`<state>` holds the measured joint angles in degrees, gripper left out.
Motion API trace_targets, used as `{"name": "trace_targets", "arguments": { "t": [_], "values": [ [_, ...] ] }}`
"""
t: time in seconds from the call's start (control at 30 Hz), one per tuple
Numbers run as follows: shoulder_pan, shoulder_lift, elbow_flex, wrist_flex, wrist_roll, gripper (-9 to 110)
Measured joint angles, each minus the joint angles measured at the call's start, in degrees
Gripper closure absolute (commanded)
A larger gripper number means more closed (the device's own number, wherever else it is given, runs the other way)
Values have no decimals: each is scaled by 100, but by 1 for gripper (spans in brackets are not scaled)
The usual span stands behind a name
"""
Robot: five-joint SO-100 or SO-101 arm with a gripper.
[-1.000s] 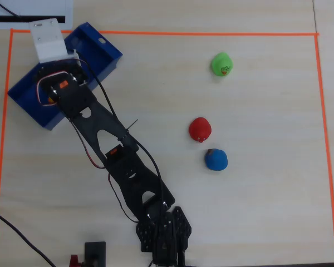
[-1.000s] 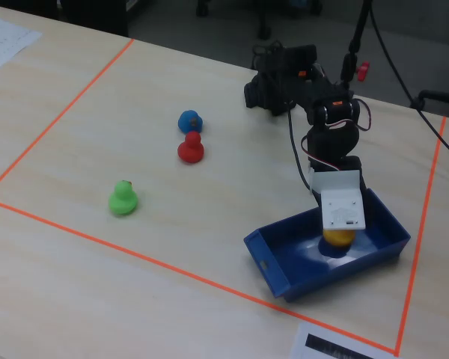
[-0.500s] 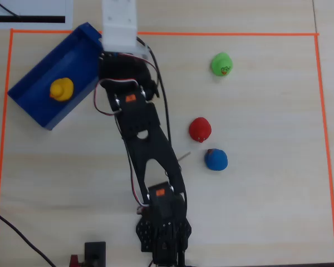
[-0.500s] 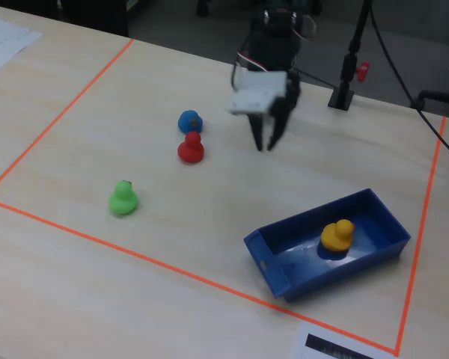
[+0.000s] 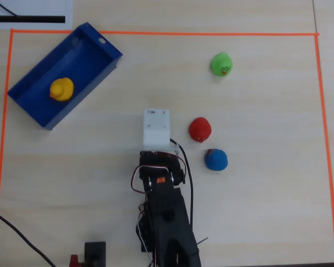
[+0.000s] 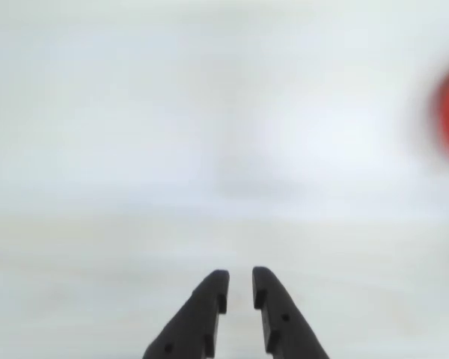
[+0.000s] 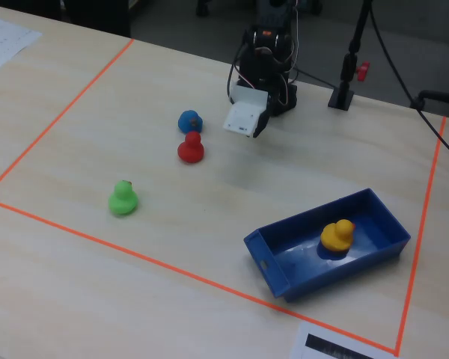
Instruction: Grasp yellow duck and put it into box.
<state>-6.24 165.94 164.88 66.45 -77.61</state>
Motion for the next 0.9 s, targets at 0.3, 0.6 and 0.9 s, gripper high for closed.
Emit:
{"name": "trace_targets", "arguments": {
  "t": [0.3,0.6,0.9],
  "values": [
    [-35,2285,1310,800,-105,101],
    [97,2382,1345,826,44,101],
    [246,2382,1345,826,44,99]
  ]
}}
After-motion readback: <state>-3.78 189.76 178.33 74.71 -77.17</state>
